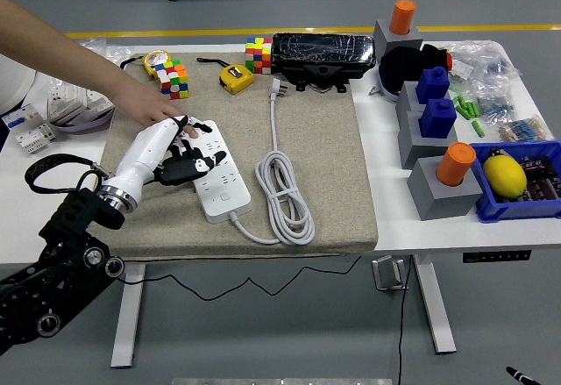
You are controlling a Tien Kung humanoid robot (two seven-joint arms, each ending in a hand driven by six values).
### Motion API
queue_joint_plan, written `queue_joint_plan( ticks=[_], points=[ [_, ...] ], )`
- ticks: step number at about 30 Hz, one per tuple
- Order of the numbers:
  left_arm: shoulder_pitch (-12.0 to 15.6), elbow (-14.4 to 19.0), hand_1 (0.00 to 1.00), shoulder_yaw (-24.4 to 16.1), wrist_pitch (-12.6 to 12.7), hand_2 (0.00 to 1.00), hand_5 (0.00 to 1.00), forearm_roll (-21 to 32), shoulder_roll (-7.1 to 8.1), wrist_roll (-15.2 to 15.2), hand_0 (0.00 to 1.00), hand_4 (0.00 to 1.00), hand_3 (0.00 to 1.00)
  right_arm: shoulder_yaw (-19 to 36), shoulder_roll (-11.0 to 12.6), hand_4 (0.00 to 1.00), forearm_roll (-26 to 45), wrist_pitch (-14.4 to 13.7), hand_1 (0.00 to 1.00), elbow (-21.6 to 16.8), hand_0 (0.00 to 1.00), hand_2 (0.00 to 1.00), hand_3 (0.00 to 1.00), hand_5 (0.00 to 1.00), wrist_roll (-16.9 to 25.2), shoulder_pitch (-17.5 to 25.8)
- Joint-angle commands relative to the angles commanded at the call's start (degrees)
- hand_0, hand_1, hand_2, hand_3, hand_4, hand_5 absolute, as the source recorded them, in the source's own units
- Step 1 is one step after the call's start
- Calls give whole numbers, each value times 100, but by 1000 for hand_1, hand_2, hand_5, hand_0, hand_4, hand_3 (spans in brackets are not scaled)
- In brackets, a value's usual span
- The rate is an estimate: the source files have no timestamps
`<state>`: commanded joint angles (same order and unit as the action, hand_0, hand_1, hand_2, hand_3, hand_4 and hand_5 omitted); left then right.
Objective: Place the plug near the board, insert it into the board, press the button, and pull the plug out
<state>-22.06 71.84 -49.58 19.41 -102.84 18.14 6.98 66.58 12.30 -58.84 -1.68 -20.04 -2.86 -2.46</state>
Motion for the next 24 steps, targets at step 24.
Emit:
queue_joint_plan(
  ticks=[24],
  points=[
    [-151, -648, 678, 249, -89, 673, 445, -376, -140, 289, 733, 876, 711, 7, 8, 983, 5, 5, 645, 16, 650, 633, 561, 548, 2, 23]
  ],
)
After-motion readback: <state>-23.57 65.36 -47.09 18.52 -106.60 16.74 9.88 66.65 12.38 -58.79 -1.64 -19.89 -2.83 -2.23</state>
